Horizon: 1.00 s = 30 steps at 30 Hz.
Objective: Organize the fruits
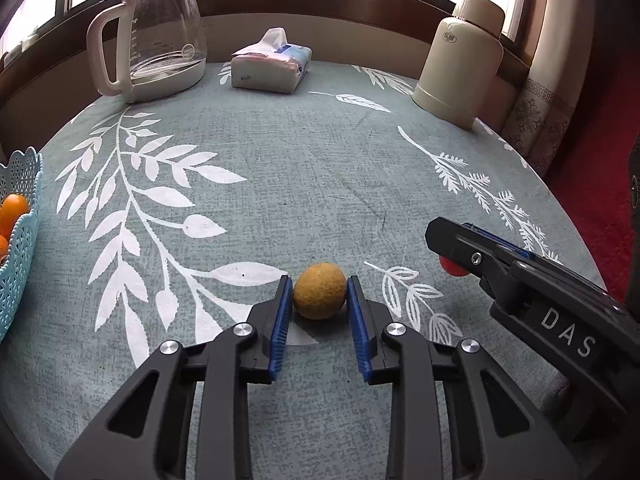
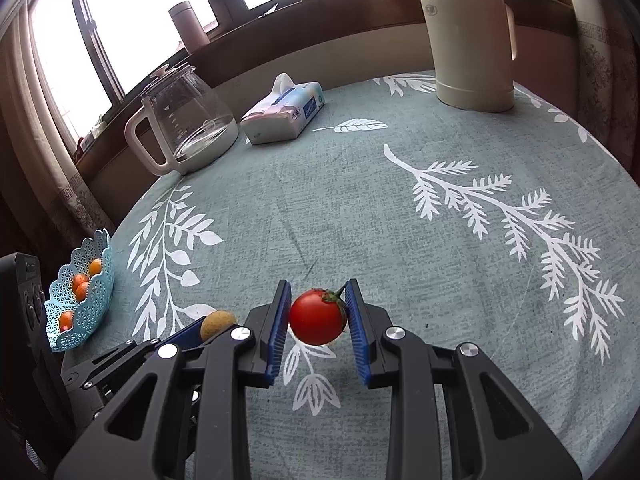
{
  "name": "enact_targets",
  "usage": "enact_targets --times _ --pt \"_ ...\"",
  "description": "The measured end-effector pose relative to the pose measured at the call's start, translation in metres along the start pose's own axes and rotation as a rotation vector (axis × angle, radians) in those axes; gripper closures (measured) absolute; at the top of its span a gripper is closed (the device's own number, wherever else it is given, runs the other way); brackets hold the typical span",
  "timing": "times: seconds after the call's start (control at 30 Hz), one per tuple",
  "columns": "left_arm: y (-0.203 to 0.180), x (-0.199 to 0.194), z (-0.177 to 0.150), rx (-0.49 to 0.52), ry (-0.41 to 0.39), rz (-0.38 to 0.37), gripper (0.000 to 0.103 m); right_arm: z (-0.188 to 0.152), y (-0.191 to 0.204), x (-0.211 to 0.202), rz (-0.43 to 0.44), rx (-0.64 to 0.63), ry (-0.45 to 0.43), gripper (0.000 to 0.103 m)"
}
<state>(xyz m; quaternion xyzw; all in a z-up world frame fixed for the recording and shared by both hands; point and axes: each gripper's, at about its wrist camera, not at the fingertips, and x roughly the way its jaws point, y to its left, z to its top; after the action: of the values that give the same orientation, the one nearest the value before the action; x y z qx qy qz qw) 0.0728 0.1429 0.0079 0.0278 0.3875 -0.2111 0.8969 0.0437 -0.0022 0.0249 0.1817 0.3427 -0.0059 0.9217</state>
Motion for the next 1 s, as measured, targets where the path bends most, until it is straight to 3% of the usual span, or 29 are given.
enact_targets --times 0.17,0.53,1.0 --pt "0.003 -0.005 -0.004 -0.021 -0.009 0.004 0.075 0.000 0.002 -0.004 -0.002 -0.015 -0.017 0.075" --pt "0.018 -0.030 -0.013 -0.068 -0.049 0.088 0.075 -0.003 0.013 -0.016 0.066 -0.051 -0.051 0.075" --pt "0.041 -0.074 -0.020 -0.115 -0.131 0.166 0.075 -0.005 0.019 -0.019 0.082 -0.068 -0.057 0.075"
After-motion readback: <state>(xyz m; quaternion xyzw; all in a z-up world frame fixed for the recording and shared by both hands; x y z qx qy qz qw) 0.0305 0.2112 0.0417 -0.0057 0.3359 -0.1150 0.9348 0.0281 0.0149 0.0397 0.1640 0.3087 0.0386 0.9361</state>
